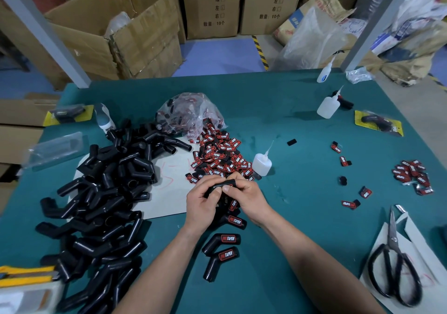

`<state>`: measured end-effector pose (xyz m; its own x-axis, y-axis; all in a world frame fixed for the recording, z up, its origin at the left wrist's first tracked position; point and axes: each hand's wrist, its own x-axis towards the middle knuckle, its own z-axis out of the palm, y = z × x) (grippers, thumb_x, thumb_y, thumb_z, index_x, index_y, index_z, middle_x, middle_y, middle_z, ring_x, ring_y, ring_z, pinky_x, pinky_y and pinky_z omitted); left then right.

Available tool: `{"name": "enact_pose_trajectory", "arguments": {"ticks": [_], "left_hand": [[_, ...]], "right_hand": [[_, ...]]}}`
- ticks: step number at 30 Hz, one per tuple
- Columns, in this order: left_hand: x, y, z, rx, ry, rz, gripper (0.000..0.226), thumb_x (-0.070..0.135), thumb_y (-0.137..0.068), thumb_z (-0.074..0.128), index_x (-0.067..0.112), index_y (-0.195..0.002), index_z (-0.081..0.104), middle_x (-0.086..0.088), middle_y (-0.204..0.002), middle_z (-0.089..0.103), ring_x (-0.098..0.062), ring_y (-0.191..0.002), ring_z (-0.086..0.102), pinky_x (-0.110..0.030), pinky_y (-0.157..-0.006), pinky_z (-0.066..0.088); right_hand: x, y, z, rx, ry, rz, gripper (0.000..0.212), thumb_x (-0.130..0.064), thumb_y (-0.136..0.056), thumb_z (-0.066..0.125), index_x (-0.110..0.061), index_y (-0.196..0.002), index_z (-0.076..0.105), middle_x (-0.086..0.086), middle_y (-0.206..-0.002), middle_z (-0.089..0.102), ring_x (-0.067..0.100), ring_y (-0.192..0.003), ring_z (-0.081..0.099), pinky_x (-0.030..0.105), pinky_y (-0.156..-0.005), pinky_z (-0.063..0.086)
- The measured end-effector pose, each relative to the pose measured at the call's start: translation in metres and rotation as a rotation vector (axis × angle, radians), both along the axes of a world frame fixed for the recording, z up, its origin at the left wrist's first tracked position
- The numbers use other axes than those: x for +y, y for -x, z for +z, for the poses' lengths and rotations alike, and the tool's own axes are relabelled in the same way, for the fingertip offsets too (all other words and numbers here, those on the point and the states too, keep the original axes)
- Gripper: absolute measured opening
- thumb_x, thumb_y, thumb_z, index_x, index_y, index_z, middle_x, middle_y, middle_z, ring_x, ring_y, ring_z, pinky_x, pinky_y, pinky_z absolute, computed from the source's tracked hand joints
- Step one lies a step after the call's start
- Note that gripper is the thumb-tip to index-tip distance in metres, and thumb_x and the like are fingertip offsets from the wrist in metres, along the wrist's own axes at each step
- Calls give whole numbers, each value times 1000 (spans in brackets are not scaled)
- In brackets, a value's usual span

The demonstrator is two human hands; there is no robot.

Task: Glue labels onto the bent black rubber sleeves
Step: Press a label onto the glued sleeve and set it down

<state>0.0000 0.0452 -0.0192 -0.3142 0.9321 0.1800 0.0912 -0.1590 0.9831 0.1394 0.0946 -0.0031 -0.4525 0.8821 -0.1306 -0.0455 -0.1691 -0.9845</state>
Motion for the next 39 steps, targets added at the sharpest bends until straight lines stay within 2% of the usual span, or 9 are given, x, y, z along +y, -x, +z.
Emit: {"name": "enact_pose_trajectory", "arguments": {"ticks": [9,15,21,27,32,34,37,39], "left_hand": [[1,-1,1,-22,6,-5,19,23,-89,62,25,-102,75,14,-108,73,-11,-105,68,-22,-95,51],[1,4,-4,-92,2,-48,33,20,-88,50,15,-108,76,4,-116,73,-21,-113,66,-29,-98,51],[1,2,-5,-30,22,-34,23,24,-90,61,20,-108,75,8,-111,72,-18,-110,67,-28,-98,51],[1,-2,-2,-41,26,18,20,25,-88,61,27,-101,75,13,-106,73,-11,-104,68,-22,-94,51],[2,-1,-4,-87,26,81,24,20,-84,58,26,-97,77,10,-103,74,-10,-101,69,-20,-92,51],[2,-1,-5,-81,15,91,24,21,-84,58,27,-96,78,10,-103,74,-11,-101,69,-20,-91,51],[3,0,-6,-96,34,117,23,22,-83,59,29,-95,78,12,-103,75,-10,-102,68,-21,-92,51],[3,1,-6,-87,39,122,23,24,-82,59,30,-94,78,12,-103,75,-10,-103,68,-21,-93,51]], "right_hand": [[-1,2,-1,30,5,-12,18,-16,-88,68,-28,-80,78,-16,-86,58,3,-83,58,17,-80,46],[-1,2,-3,24,23,-45,10,-17,-89,69,-18,-85,78,-9,-88,58,5,-85,59,19,-82,48],[-2,2,-1,9,3,-37,14,-18,-90,68,-24,-82,78,-8,-89,58,7,-85,58,20,-81,48],[-3,3,1,-17,-15,-36,16,-21,-88,69,-30,-77,77,-15,-85,57,3,-82,57,17,-78,45],[-2,4,1,-31,-44,1,32,-18,-95,58,-37,-77,76,-22,-86,58,-1,-84,55,14,-81,42],[-1,4,-2,-20,-53,-44,29,-16,-94,61,-33,-78,78,-17,-87,60,2,-83,56,16,-81,43],[2,2,-6,37,0,-121,11,-3,-91,71,-8,-86,79,2,-92,62,13,-87,60,27,-86,48],[3,2,-7,84,36,-151,14,3,-88,72,-7,-82,78,-1,-88,58,13,-84,56,28,-85,46]]}}
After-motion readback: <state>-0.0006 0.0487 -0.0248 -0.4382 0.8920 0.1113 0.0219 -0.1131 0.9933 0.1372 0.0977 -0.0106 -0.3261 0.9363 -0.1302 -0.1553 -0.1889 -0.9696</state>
